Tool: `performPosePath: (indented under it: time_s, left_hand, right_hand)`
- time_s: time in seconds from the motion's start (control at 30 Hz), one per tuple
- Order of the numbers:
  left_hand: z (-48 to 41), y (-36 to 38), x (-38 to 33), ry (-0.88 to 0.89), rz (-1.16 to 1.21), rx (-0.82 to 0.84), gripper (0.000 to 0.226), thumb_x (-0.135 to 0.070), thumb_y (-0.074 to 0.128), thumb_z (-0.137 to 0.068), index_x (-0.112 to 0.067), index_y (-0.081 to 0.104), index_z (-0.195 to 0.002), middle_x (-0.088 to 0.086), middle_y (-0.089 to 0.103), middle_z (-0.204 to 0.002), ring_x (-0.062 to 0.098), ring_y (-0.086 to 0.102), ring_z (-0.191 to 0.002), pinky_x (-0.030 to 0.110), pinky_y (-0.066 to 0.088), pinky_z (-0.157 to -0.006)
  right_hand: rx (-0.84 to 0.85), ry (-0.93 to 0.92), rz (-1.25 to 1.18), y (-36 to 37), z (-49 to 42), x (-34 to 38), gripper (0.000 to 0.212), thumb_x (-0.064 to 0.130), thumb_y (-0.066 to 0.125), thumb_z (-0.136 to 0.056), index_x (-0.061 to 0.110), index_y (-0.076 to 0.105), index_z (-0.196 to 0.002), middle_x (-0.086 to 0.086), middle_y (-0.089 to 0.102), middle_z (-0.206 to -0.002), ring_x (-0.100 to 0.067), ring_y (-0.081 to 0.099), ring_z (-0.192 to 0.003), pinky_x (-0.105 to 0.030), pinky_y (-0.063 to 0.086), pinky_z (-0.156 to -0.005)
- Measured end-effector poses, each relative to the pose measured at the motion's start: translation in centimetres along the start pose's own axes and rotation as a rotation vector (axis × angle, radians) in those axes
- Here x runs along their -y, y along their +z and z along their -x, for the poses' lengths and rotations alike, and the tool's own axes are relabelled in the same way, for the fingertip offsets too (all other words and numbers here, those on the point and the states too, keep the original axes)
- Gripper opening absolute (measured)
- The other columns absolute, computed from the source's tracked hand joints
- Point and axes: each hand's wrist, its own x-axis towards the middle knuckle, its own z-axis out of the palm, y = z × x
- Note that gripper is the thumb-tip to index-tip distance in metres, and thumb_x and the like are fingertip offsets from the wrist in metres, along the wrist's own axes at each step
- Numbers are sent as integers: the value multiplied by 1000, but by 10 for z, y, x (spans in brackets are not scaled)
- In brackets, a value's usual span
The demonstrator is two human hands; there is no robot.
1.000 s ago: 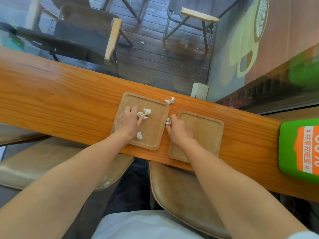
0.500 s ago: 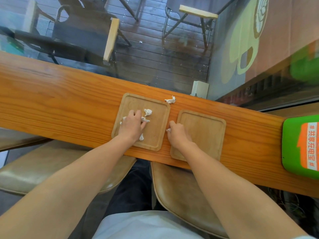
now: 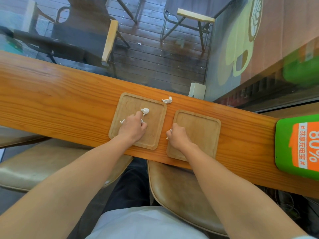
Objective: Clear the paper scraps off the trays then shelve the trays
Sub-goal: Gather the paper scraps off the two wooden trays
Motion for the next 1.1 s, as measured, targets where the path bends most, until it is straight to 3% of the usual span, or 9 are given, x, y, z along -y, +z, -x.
performPosePath:
  time_s: [0.17,0.3,0.4,0.5,0.67,0.77,0.87,1.0,1.1]
  left_hand:
    - [14,-8,1,-43,44,83,3,-17,45,-93,-16,45,-91,7,57,-72,23,55,-65,33,41,-52]
    - [25,-11,5,-87,44,104,20,-18,42,-94,-12,57,-82,5,62,-75,23,60,-70,34,48,-56]
    - [31,-12,8,-105,37,105,26,-15,41,-92,-12,54,-69,4,57,-71,24,57,-72,35,44,-58]
    - [40,-13,11,-110,-13,91,30,-23,45,-89,-16,48,-60,2,53,-63,20,52,-62,32,36,-54]
    - [50,-12,14,-121,-168,93,49,-41,42,-96,-14,54,-58,5,58,-65,22,57,-62,33,39,-53]
    - [51,-9,18,-120,-238,106,50,-48,37,-100,-20,56,-62,3,60,-74,23,61,-71,34,43,-59]
    - [50,-6,22,-153,-236,116,44,-51,39,-99,-18,63,-82,2,64,-81,22,61,-76,34,44,-61]
    - [46,0,26,-152,-212,69,32,-51,46,-97,-19,49,-93,2,63,-84,22,60,-74,35,43,-58]
    - [43,5,23,-161,-192,70,35,-53,53,-94,-19,44,-98,1,63,-81,22,62,-72,37,51,-60]
  right_hand:
    - [-31,-37,-39,-12,9,2,6,20,51,-94,18,47,-98,-4,53,-87,-17,52,-71,-30,40,-55]
    - [-30,-74,24,-23,13,6,6,20,42,-98,21,46,-100,-3,53,-89,-20,55,-76,-36,48,-62]
    - [-66,-73,36,-29,13,8,11,19,37,-98,20,48,-99,-5,55,-91,-21,55,-77,-38,50,-65]
    - [-107,-75,13,-32,11,9,11,17,41,-98,19,52,-99,-7,59,-95,-22,57,-80,-41,55,-72]
    - [-72,-76,-34,-31,10,10,4,23,54,-98,23,52,-94,-4,58,-96,-20,60,-81,-40,58,-74]
    - [-61,-126,11,-29,8,10,5,28,57,-97,23,58,-95,-4,61,-102,-16,56,-81,-33,50,-70]
    - [-20,-164,80,-32,5,12,8,32,54,-98,24,57,-97,-4,61,-101,-18,58,-80,-35,51,-68]
    - [-58,-180,126,-41,-4,18,8,32,49,-99,25,52,-101,-4,59,-95,-21,59,-78,-43,56,-71]
    - [-108,-174,119,-51,-13,24,14,29,48,-100,26,48,-114,-4,57,-90,-21,58,-74,-40,55,-65]
